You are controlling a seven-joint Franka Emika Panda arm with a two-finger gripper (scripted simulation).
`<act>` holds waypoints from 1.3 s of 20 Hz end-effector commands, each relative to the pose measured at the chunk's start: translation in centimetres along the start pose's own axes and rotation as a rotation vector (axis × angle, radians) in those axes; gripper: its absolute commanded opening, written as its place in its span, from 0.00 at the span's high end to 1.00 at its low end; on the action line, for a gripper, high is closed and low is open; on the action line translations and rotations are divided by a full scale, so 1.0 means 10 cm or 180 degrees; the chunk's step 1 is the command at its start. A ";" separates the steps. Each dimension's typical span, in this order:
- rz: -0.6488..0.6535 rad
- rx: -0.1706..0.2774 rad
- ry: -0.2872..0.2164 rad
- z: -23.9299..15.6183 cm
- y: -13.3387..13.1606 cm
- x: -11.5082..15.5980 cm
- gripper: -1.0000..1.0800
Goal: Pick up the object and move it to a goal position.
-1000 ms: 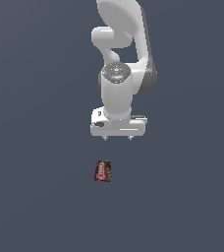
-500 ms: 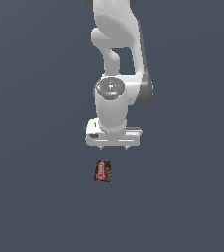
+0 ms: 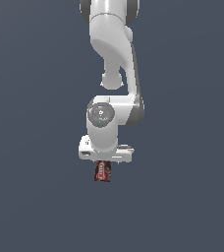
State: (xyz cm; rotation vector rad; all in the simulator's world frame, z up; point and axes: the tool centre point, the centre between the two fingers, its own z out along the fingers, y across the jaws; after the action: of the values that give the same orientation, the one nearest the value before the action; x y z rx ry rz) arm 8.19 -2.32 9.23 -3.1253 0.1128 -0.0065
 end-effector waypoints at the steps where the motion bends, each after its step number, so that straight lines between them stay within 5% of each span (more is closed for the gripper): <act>1: 0.0019 -0.0017 -0.0002 0.09 0.06 0.07 0.04; 26: 0.0052 -0.0045 -0.0012 0.76 0.16 0.16 0.04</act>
State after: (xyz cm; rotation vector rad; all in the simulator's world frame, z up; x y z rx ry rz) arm 9.64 -3.94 2.01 -3.1383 0.1390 0.0031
